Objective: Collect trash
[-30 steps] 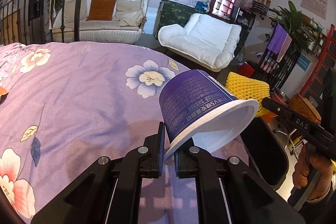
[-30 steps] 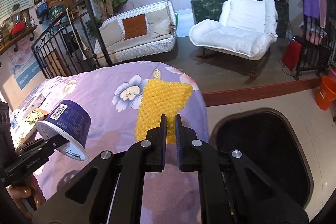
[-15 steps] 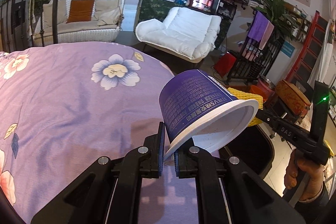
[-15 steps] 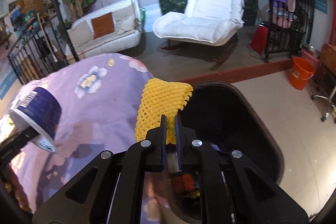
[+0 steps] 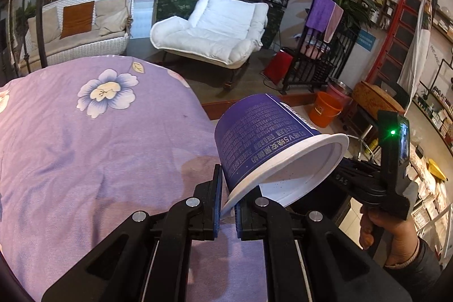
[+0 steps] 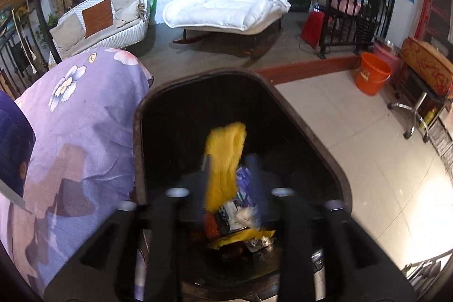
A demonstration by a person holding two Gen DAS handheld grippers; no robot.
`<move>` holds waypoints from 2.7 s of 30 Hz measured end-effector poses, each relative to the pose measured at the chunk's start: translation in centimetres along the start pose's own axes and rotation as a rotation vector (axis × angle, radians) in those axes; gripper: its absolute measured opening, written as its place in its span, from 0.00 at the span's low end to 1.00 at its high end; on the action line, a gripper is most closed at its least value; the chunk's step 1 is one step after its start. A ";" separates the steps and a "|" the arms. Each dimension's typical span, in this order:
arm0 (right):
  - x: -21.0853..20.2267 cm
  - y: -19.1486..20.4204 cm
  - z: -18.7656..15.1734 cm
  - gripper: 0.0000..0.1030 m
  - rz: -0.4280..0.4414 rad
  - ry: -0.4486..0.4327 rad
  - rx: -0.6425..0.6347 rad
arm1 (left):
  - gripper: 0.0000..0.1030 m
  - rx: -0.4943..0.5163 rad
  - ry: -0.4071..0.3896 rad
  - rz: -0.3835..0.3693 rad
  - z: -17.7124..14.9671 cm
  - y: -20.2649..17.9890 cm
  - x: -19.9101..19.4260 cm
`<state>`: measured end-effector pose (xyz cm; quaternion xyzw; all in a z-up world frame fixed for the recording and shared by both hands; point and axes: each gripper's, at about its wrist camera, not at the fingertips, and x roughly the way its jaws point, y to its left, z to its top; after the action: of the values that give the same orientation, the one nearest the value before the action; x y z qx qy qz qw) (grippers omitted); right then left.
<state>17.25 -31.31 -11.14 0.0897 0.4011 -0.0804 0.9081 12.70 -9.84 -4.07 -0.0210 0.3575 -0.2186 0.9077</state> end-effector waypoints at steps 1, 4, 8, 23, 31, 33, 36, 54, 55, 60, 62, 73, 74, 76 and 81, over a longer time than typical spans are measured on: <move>0.0 -0.3 -0.1 0.57 -0.002 -0.005 0.012 | 0.08 0.008 0.005 -0.004 0.0 -0.1 0.1; -0.1 -0.7 -0.3 0.57 -0.004 -0.013 0.022 | 0.08 0.033 0.019 -0.011 0.1 -0.8 0.6; -0.7 -0.8 -0.4 0.57 -0.002 -0.022 0.029 | 0.08 0.056 0.042 -0.030 0.1 -1.8 1.6; -4.3 -3.8 0.4 0.64 -0.059 -0.119 0.092 | 0.08 0.152 0.129 -0.066 0.6 -6.0 6.3; -4.8 -5.9 0.2 0.65 -0.084 -0.134 0.133 | 0.08 0.198 0.180 -0.078 0.7 -8.0 8.9; -4.8 -6.4 0.2 0.65 -0.090 -0.135 0.142 | 0.08 0.199 0.194 -0.086 0.6 -8.2 9.4; -4.9 -7.1 0.4 0.65 -0.100 -0.137 0.154 | 0.08 0.213 0.207 -0.083 0.5 -9.0 10.1; -5.1 -9.4 0.5 0.65 -0.128 -0.145 0.210 | 0.62 0.271 0.192 -0.070 0.7 -10.9 11.0; -5.1 -9.3 0.5 0.65 -0.127 -0.148 0.209 | 0.63 0.267 0.189 -0.070 0.7 -10.8 10.8; -5.5 -8.5 0.5 0.65 -0.116 -0.159 0.198 | 0.66 0.229 0.155 -0.073 0.8 -9.9 9.4; -5.8 -8.1 0.6 0.65 -0.107 -0.171 0.189 | 0.68 0.220 0.130 -0.062 0.8 -9.4 8.4; -8.0 -2.8 1.0 0.76 -0.058 -0.256 0.072 | 0.81 0.102 -0.042 0.038 0.9 -3.9 1.2; -8.2 -2.0 0.9 0.77 -0.049 -0.264 0.057 | 0.83 0.086 -0.059 0.051 0.8 -3.3 0.3; -8.8 -0.5 0.8 0.78 -0.031 -0.281 0.025 | 0.87 0.066 -0.082 0.081 0.5 -2.2 -0.9; -10.2 3.1 -0.1 0.81 0.030 -0.322 -0.027 | 0.91 -0.002 -0.119 0.157 -0.2 0.5 -3.3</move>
<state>11.07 -27.55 -3.32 0.0693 0.2498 -0.0746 0.9629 10.65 -8.05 -2.21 -0.0070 0.3039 -0.1448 0.9416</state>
